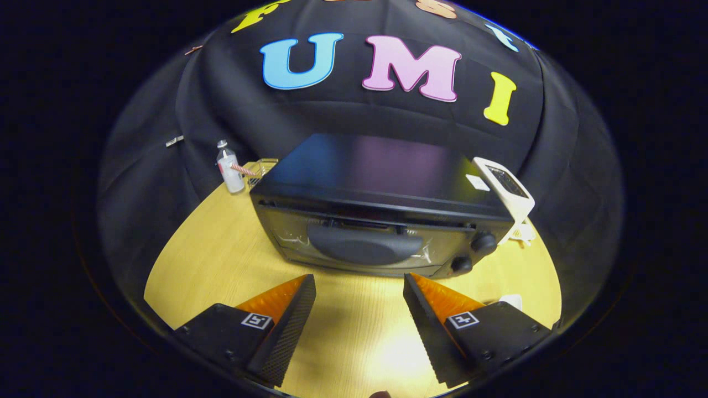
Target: Open the toaster oven, put the food inside, and close the toaster oven door.
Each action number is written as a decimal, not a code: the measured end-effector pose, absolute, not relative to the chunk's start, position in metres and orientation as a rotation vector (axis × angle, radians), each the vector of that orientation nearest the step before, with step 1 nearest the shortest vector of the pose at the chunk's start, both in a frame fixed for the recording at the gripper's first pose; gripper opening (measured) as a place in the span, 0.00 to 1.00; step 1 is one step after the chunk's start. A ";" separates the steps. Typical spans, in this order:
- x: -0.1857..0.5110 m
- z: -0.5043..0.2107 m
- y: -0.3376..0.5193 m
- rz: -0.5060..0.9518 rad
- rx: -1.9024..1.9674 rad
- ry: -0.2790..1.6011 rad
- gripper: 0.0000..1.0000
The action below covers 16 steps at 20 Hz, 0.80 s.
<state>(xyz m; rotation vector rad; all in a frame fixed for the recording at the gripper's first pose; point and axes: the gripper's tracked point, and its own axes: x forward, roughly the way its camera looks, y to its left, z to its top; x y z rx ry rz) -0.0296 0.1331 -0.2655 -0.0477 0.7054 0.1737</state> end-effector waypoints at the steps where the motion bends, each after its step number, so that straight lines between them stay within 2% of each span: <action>1: -0.028 -0.259 0.132 0.171 -0.036 0.694 0.99; 8: -0.024 -0.243 0.123 0.198 -0.041 0.652 0.99; 16: -0.016 -0.174 0.095 0.169 0.016 0.512 0.98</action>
